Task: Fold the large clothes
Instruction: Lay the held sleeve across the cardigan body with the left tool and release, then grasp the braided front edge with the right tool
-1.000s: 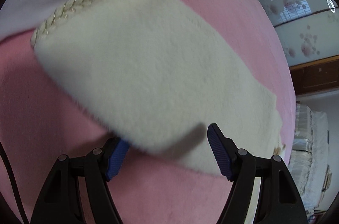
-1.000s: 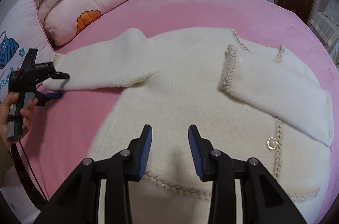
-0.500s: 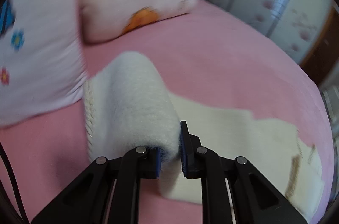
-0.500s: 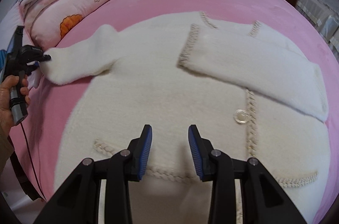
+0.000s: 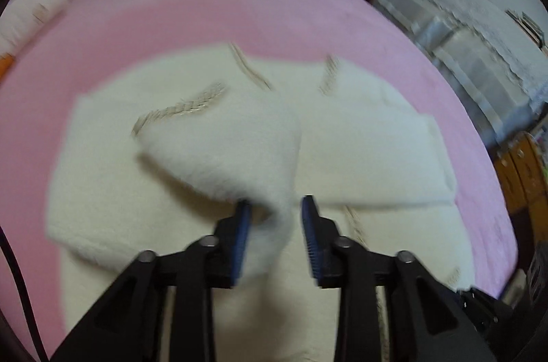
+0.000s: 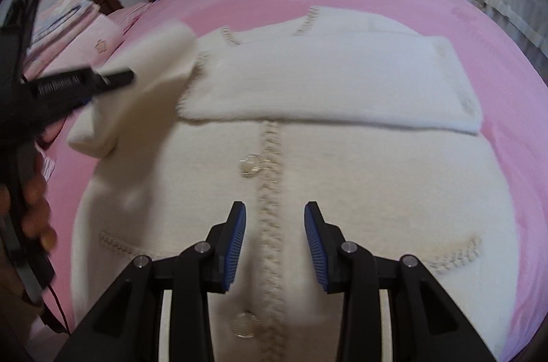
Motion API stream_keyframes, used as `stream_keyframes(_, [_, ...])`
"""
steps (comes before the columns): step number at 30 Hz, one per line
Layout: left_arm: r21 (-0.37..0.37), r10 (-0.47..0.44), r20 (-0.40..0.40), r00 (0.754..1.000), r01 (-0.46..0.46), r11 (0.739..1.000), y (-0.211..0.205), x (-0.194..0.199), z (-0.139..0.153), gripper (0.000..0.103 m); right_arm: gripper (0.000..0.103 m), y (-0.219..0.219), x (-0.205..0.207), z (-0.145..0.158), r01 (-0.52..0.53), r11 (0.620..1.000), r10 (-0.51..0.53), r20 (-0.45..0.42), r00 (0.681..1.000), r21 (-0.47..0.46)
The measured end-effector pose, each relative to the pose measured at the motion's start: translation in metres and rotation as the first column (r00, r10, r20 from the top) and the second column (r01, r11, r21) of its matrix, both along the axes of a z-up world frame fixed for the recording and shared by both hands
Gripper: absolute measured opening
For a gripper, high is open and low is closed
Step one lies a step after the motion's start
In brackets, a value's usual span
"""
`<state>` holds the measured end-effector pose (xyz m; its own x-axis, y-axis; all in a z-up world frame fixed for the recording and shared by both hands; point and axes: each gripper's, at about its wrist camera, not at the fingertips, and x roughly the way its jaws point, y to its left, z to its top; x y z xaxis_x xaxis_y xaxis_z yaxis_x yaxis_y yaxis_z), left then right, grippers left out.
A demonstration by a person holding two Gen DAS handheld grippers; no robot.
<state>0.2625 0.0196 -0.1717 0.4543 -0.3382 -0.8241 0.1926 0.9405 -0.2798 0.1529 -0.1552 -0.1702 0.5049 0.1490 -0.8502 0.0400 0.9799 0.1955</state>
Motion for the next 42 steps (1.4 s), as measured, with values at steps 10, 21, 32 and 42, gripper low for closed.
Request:
stream_keyframes(10, [-0.056, 0.021, 0.015, 1.000, -0.021, 0.998, 0.006, -0.047, -0.004, 0.065, 0.036, -0.035, -0.004, -0.007, 0.051, 0.998, -0.051, -0.011, 0.999, 0.034])
stream_keyframes(21, [0.070, 0.264, 0.105, 0.959, -0.272, 0.960, 0.080, -0.090, 0.024, 0.069, 0.036, 0.023, 0.008, 0.014, -0.096, 0.995, 0.095, 0.051, 0.994, 0.028])
stream_keyframes(32, [0.076, 0.436, -0.009, 0.900, -0.434, 0.898, 0.153, -0.110, -0.020, 0.069, 0.049, 0.111, 0.045, 0.037, -0.275, 0.950, 0.294, 0.125, 0.948, -0.150])
stream_keyframes(42, [0.044, 0.446, -0.016, 0.895, -0.445, 0.894, 0.161, -0.112, -0.022, 0.069, 0.049, 0.167, 0.101, -0.015, -0.299, 0.867, 0.322, -0.011, 0.947, -0.399])
